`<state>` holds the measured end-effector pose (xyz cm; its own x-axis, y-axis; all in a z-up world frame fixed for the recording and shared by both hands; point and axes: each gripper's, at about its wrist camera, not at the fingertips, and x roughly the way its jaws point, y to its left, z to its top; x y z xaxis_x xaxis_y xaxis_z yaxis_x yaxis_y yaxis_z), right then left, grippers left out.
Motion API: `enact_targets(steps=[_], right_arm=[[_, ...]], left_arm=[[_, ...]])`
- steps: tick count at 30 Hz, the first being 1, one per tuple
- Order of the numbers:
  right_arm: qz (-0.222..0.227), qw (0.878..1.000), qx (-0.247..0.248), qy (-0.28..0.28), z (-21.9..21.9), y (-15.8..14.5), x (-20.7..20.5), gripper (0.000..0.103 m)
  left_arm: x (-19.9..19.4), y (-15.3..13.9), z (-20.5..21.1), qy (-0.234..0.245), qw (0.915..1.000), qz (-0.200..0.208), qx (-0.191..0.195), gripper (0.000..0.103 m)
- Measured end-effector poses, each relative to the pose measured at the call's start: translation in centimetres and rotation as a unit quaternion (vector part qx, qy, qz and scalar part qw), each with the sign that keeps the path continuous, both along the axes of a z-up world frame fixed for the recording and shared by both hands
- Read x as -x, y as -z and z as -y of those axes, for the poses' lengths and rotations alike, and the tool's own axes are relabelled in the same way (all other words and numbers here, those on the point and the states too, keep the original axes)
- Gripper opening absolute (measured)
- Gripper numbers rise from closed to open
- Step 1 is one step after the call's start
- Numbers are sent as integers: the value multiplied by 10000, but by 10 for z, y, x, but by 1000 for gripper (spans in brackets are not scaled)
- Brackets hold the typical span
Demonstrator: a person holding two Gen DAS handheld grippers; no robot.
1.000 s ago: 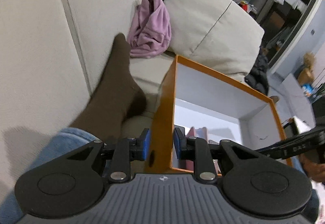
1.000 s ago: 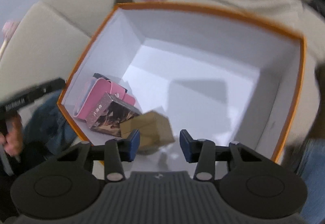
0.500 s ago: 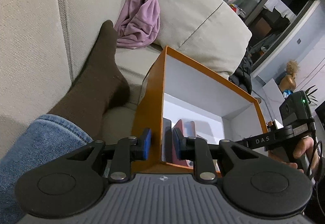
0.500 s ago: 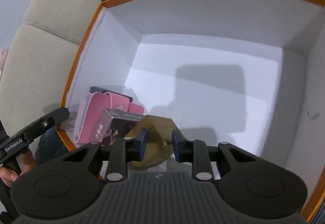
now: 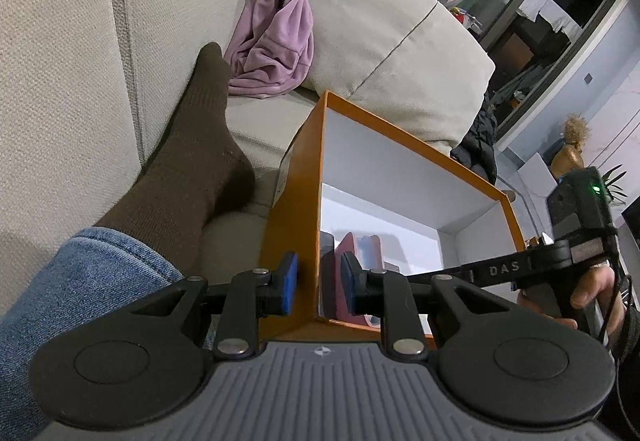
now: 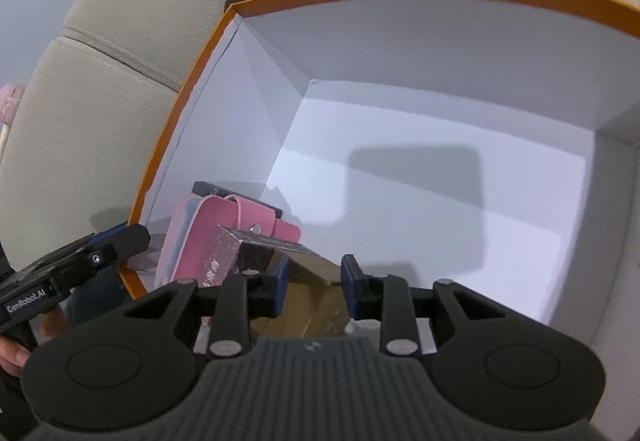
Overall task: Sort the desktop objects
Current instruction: 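Open the left gripper and lift both grippers out of the orange box, then grasp the white lotion tube with left gripper while right reaches the pink pompom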
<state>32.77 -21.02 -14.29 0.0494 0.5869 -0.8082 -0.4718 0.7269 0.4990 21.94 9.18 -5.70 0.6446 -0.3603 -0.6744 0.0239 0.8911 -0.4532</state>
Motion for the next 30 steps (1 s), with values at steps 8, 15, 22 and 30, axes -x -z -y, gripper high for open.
enact_targets(steps=[8,15,22,30], right_arm=[[1592,9863,234,350,41,-53,55,40],[2359,9656,201,1074,112,-80,130,46],[2356,9634,9,1281,124,-60,194,46],[2237,9654,310,1301,104,-19,219,41]], left_arm=[[16,-16,-5,-277,9994,161,-135,26],[51,-40,15,-47,9978,266,-608,26],[84,-28,57,847,9933,-118,-779,31],[91,25,112,1574,9796,-667,-1052,52]])
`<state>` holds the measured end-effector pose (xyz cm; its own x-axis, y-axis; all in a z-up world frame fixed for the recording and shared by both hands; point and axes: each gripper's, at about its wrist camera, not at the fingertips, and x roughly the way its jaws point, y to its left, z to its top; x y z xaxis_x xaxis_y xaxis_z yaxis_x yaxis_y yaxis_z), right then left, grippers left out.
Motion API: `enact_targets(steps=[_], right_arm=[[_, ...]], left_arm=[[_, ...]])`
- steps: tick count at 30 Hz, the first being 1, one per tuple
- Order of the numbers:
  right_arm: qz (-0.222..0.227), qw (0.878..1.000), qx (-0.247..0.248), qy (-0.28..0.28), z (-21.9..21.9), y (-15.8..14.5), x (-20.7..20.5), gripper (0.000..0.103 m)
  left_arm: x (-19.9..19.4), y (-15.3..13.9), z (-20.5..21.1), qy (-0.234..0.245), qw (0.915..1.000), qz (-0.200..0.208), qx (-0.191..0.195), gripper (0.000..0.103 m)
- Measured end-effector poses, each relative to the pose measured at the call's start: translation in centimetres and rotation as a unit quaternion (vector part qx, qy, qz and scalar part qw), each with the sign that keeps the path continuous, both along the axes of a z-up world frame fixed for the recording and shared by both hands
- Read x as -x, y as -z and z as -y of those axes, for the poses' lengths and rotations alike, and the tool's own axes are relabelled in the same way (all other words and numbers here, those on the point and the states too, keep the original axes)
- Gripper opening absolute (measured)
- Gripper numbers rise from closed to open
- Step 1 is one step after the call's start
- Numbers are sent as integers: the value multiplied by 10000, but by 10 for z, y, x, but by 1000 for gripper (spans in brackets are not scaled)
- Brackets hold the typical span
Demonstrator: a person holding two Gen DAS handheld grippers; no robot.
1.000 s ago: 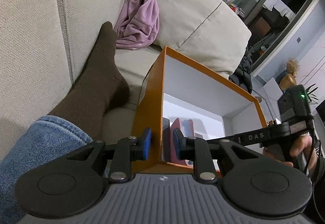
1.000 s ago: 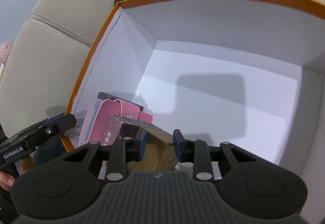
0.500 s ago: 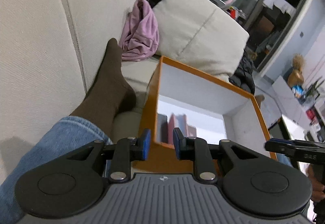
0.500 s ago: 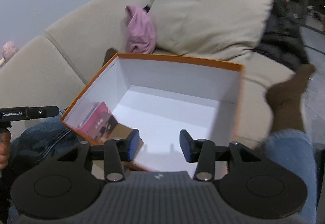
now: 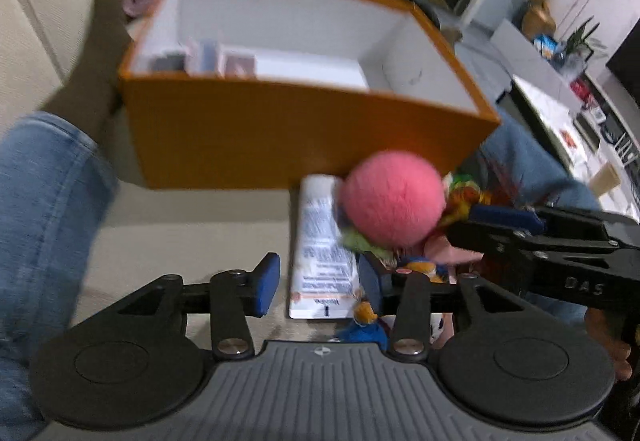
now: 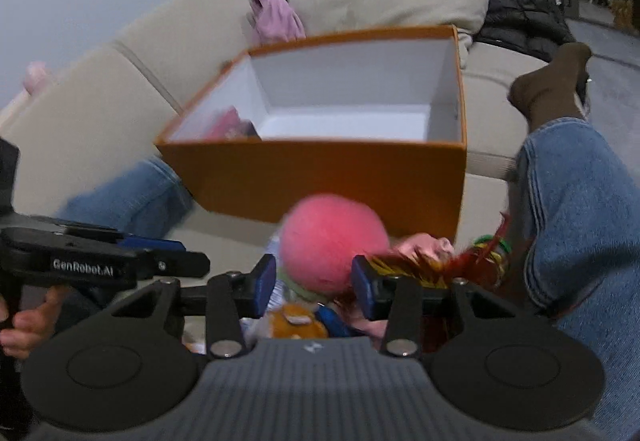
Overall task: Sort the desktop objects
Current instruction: 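Grasp the white lotion tube with left gripper while right reaches the pink pompom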
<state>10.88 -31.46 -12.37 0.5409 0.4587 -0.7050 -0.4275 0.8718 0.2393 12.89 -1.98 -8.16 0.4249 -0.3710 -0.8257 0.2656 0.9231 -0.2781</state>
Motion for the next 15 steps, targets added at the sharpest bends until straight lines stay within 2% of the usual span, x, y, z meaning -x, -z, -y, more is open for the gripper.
enact_targets(steps=[4,13,14,15], right_arm=[[-148,9998,-63,-74,-4,15,-5,41],[-222,9996,153,-59,-11,42,-11,40],[-240,9996,112,-53,-10,43,-11,39],[-265,9996,72,-50,-9,44,-11,39]], left_arm=[[-1,17,9,-70,9999,-60,-132,56],[-6,49,12,-168,9990,-359,-192,56],[-5,49,12,-168,9992,-331,-168,55],[-4,49,12,-155,9993,-316,-153,49]])
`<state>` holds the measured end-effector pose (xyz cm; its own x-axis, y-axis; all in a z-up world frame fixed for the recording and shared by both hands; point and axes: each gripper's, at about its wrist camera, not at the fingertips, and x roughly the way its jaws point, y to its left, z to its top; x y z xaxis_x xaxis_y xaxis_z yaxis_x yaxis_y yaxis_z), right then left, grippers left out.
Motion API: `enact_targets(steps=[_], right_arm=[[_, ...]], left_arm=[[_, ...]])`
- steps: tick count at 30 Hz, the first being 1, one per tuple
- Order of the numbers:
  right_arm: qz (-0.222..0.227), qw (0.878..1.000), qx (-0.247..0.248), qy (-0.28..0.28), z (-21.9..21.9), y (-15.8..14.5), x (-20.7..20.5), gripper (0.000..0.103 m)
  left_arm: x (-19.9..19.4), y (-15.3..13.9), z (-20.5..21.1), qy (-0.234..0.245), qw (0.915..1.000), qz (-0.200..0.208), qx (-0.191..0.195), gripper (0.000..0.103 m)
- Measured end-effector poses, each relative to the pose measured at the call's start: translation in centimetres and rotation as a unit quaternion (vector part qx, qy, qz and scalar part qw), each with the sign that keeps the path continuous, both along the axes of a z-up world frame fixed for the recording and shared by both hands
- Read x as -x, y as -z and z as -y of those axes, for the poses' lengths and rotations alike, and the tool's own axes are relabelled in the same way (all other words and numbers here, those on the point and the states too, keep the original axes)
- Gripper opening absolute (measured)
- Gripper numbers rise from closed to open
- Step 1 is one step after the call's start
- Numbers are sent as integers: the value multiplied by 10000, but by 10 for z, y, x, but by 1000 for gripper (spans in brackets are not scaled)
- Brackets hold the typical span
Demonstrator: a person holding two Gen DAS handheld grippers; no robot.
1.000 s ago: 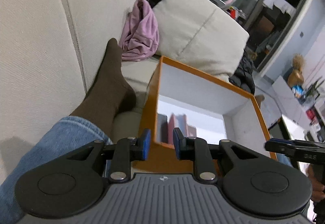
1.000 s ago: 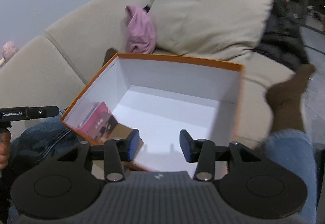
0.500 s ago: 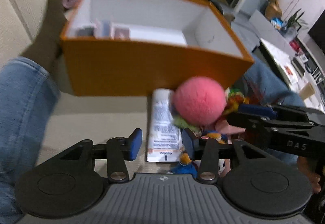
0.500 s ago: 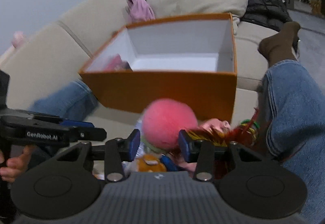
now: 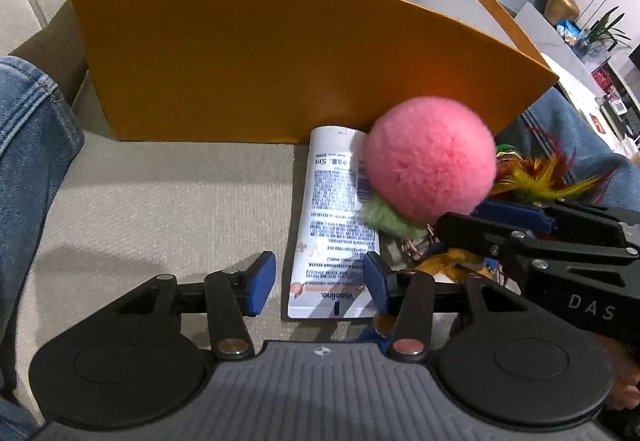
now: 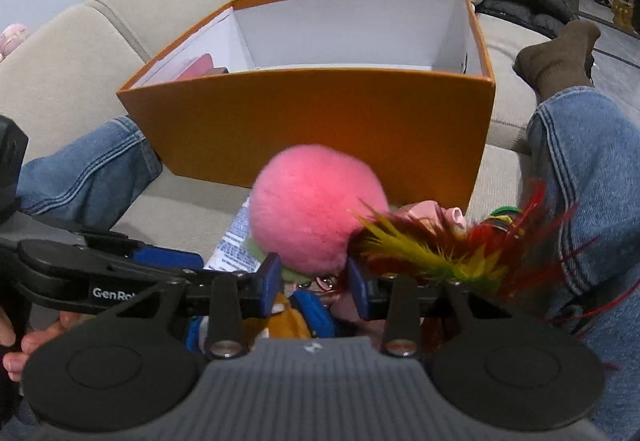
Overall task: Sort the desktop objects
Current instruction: 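Grasp the white lotion tube with left gripper while right reaches the pink pompom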
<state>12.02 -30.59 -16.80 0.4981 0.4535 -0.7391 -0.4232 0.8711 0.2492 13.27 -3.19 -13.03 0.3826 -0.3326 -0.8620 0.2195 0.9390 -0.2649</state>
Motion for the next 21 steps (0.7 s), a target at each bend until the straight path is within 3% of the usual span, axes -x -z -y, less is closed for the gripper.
enact_targets(steps=[3,9,16,21], right_arm=[[-4,10000,-4,-15,-1,1,1,38],[39,10000,28,-4,-1,1,4,39],[281,9994,-135,-147,-2,-10,10,37],[379,9989,-232,-164,-3,-15,12,37]], left_arm=[[2,0,-3,-9,9999,-37,128,29],[11,-7,-15,-160,9992,48,374,14],[28,-35,-28,-208,9978,372,498,9],[36,-57,-46,-318,9969,623,359,8]])
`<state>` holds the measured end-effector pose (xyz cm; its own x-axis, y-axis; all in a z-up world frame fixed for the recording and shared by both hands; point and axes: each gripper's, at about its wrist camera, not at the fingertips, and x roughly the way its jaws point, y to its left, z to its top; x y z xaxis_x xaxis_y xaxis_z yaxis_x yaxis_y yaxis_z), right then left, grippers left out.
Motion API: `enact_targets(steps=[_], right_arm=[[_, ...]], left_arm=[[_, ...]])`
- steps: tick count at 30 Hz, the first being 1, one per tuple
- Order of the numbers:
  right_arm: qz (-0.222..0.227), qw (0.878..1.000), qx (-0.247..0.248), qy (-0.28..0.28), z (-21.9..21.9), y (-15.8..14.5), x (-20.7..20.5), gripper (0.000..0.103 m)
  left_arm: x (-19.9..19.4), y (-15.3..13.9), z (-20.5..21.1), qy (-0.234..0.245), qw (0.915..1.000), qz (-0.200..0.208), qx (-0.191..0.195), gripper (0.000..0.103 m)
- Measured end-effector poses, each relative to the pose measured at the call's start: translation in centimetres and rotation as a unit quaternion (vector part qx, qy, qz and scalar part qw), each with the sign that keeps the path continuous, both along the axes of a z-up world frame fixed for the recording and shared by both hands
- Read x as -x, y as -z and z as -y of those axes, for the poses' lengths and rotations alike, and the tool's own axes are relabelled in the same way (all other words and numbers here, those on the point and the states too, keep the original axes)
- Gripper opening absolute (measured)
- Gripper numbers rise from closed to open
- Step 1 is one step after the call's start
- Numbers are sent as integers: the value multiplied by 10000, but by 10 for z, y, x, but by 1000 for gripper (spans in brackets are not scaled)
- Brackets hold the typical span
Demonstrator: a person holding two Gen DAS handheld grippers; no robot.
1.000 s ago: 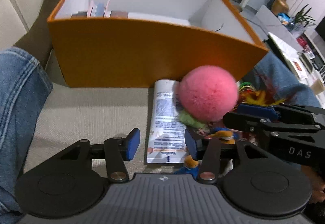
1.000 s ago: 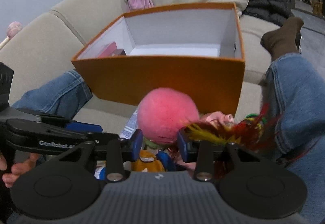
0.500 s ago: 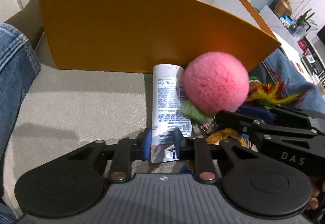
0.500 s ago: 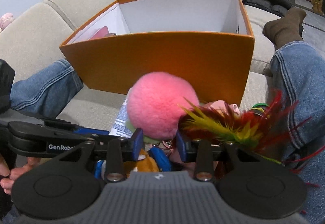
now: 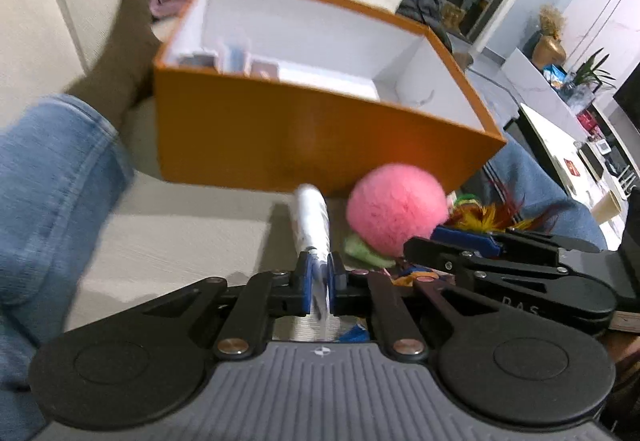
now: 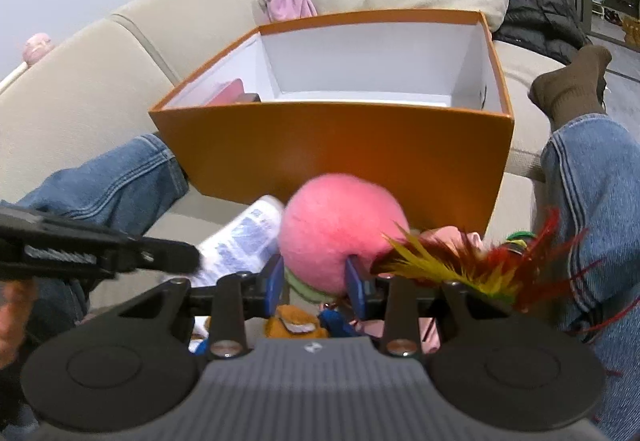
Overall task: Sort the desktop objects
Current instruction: 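Grasp the white lotion tube with left gripper while right reaches the pink pompom, then lift the lotion tube with left gripper while right grasps the pink pompom keychain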
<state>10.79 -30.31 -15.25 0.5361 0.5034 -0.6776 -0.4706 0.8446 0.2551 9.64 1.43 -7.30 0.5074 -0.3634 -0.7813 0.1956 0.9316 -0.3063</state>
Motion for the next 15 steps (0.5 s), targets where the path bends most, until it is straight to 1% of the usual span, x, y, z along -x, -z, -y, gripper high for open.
enact_targets(steps=[3,4,6,8,13,15], right_arm=[[4,10000,3,17,-1,0,1,36],[5,10000,15,26,-1,0,2,36],[-4,10000,37,51,-1,0,1,36],[21,9999,57,93,0,0,1,36],[61,9999,50,151,2,0,0,36],[57,9999,0,93,2,0,0,36]], left_arm=[[2,-4,-8,-48,10000,15,81,8],[-2,-2,1,-87,9999,-5,73,8],[-6,4,2,-167,9998,-26,142,8],[-10,2,2,-193,9995,8,246,8],[-23,7,14,-196,9992,45,339,8],[-23,4,20,-134,9992,149,338,8]])
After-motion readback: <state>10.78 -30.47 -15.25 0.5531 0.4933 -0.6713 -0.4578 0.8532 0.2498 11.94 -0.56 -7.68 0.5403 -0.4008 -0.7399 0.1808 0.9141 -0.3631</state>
